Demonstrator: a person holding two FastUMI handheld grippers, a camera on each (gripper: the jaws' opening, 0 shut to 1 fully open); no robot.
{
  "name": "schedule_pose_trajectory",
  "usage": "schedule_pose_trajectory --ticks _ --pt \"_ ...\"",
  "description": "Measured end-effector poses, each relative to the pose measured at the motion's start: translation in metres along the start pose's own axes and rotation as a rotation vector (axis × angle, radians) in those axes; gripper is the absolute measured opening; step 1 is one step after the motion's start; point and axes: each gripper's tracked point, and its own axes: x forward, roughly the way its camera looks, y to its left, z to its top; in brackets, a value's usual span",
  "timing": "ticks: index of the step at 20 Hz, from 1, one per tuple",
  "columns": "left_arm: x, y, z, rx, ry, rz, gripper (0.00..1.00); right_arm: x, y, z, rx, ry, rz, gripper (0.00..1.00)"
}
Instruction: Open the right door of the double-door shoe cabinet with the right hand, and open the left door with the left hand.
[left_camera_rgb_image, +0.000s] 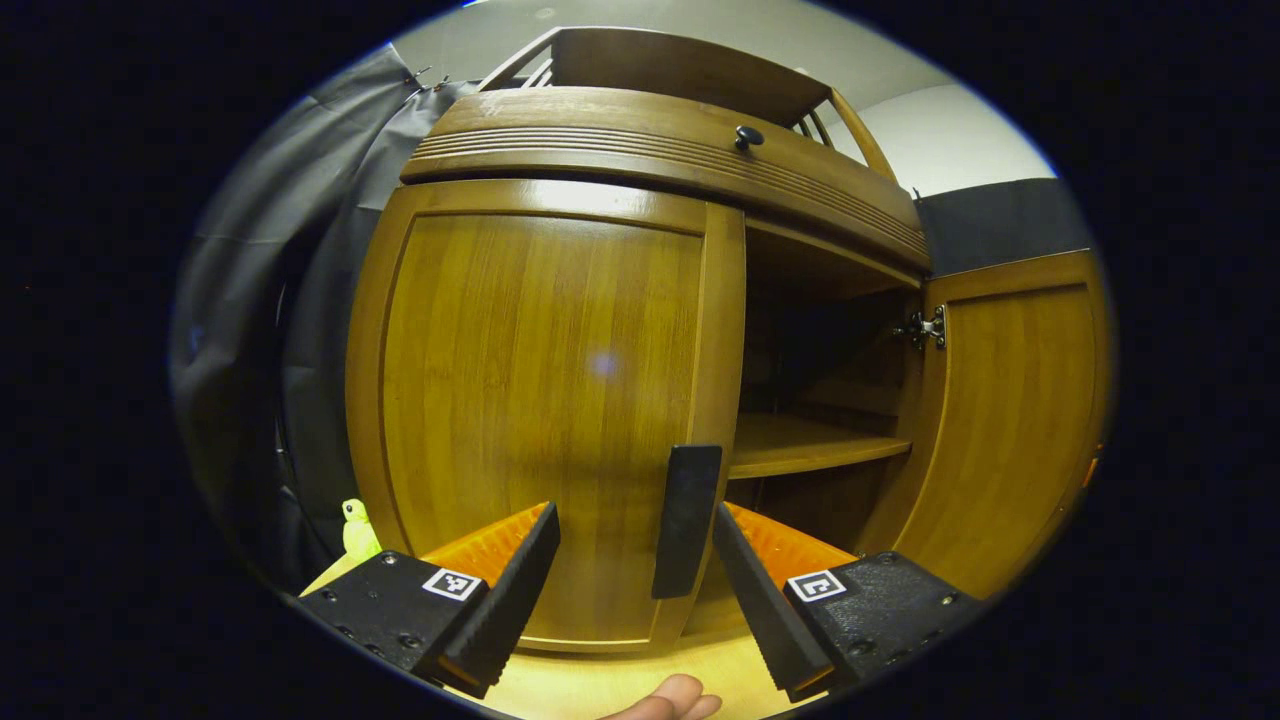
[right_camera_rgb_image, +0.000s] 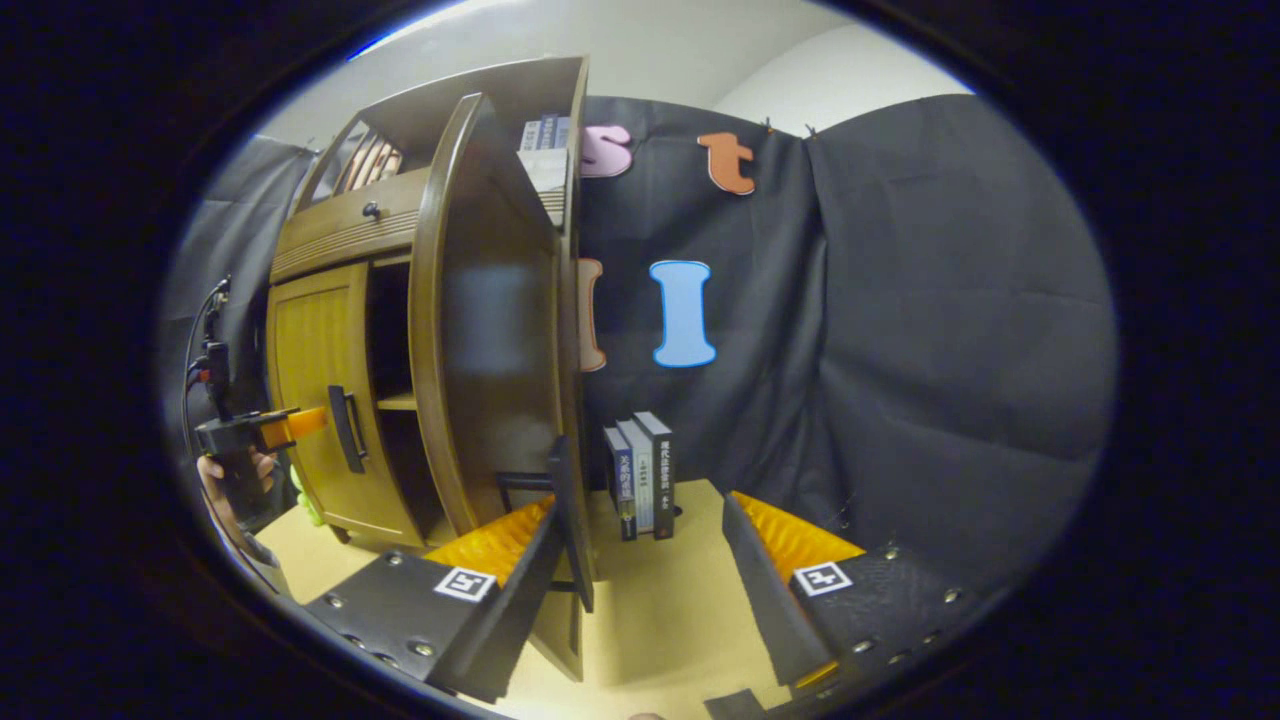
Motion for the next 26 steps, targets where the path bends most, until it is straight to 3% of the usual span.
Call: schedule_pose_trajectory --ticks 4,5,6,7,8,9,10,11,12,13,14,16,18,26 --pt "0.011 -0.015 0.004 0.022 -0.056 -0.056 0.92 -0.015 -0.030 -0.003 -0.075 -0.012 -0.151 0.96" --pt "0.013 -0.019 0.004 0.027 -0.064 -0.064 1.00 -0.023 -0.033 -0.004 -0.102 -0.013 -0.180 0.92" --pt "0.016 -0.024 0.001 0.030 -0.067 -0.078 0.90 -0.030 -0.028 -0.003 -0.117 -0.023 -0.179 0.96" --pt "0.021 -0.032 -0.002 0.043 -0.062 -0.103 0.93 -0.037 -0.019 -0.002 -0.122 -0.037 -0.164 0.94" --pt "0.026 -0.040 -0.009 0.064 -0.046 -0.126 0.84 -0.046 -0.011 0.001 -0.124 -0.054 -0.150 0.96" --pt "0.033 -0.046 -0.015 0.103 -0.039 -0.140 0.87 -0.056 -0.004 0.005 -0.126 -0.073 -0.140 0.94" --pt "0.039 -0.040 -0.021 0.153 -0.041 -0.103 0.76 -0.065 0.004 0.009 -0.130 -0.095 -0.130 0.94" --pt "0.043 -0.034 -0.027 0.209 -0.050 -0.063 0.76 -0.073 0.013 0.013 -0.134 -0.112 -0.116 0.99" --pt "0.048 -0.027 -0.032 0.257 -0.066 -0.012 0.64 -0.078 0.021 0.015 -0.140 -0.124 -0.101 0.94" --pt "0.051 -0.027 -0.035 0.280 -0.063 0.017 0.52 -0.083 0.030 0.014 -0.143 -0.134 -0.082 0.96" --pt "0.044 -0.027 -0.028 0.275 -0.112 0.022 0.40 -0.088 0.036 0.013 -0.141 -0.142 -0.066 0.94" --pt "0.049 -0.024 -0.032 0.228 -0.084 0.018 0.34 -0.100 0.045 0.010 -0.132 -0.147 -0.038 0.99" --pt "0.050 -0.024 -0.028 0.164 -0.075 -0.011 0.33 -0.107 0.053 0.012 -0.119 -0.159 -0.011 0.96" --pt "0.039 -0.029 -0.020 0.095 -0.072 -0.083 0.31 -0.135 0.046 0.005 -0.027 -0.172 0.050 0.96"
